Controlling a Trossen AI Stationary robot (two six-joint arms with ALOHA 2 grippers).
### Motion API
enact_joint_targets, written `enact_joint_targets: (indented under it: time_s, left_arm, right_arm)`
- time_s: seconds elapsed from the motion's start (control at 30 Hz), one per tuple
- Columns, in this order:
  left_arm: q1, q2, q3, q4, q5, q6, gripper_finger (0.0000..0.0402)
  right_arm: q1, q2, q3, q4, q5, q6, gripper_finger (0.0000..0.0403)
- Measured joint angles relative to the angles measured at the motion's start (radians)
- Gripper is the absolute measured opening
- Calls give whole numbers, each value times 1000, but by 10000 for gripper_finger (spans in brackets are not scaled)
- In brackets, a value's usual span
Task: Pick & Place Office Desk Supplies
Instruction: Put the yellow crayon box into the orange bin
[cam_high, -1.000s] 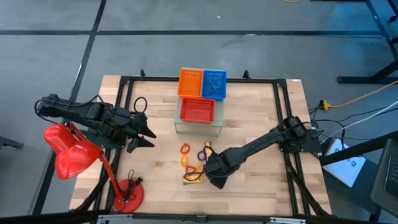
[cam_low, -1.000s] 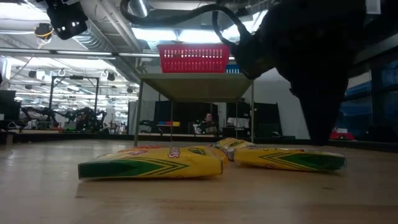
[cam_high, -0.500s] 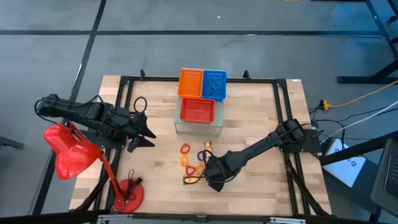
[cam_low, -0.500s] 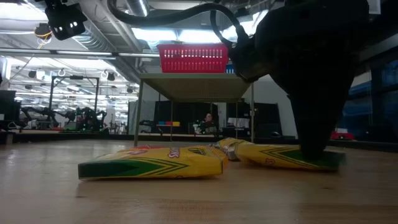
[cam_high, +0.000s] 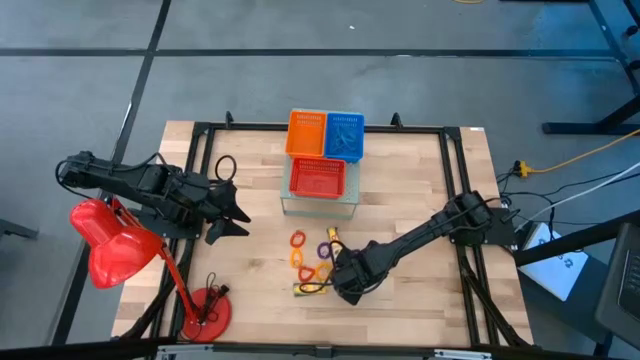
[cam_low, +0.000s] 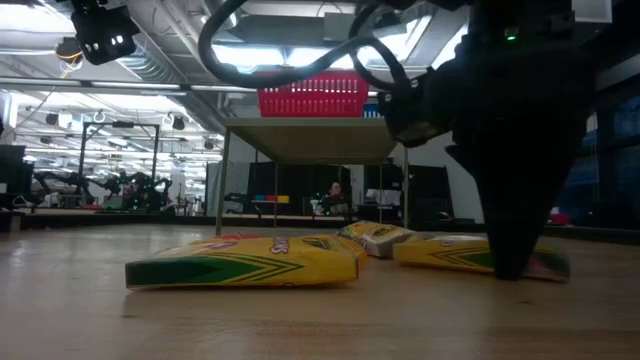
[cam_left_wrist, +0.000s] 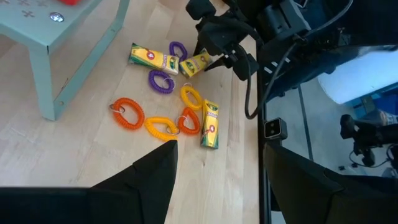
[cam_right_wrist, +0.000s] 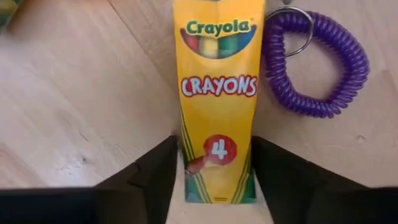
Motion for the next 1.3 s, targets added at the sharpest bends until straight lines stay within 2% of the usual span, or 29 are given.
enact_joint_targets:
  time_s: [0.27, 0.43, 0.6, 0.77, 0.93, 1.13, 1.3]
  left_arm:
    - [0, 0, 0, 0, 0, 6, 239]
    - [0, 0, 0, 0, 0, 9, 239]
    - [-7, 0, -1, 29, 21, 25, 239]
    - [-44, 15, -1, 168, 9, 11, 239]
    - [-46, 96, -1, 315, -16, -155, 239]
    - [-27, 226, -1, 581, 68, -267, 240]
    - [-6, 278, -1, 697, 62, -367, 240]
  right_arm:
    - [0, 5, 33, -26, 2, -17, 62]
    - [0, 5, 109, -17, -14, -80, 62]
    - [0, 2, 297, -16, -28, -158, 62]
    - [-3, 0, 510, -95, 73, -187, 73]
    - [-41, 0, 656, -211, 188, -206, 77]
    - [-99, -1, 694, -234, 213, -267, 77]
    - [-117, -1, 694, -231, 213, -282, 77]
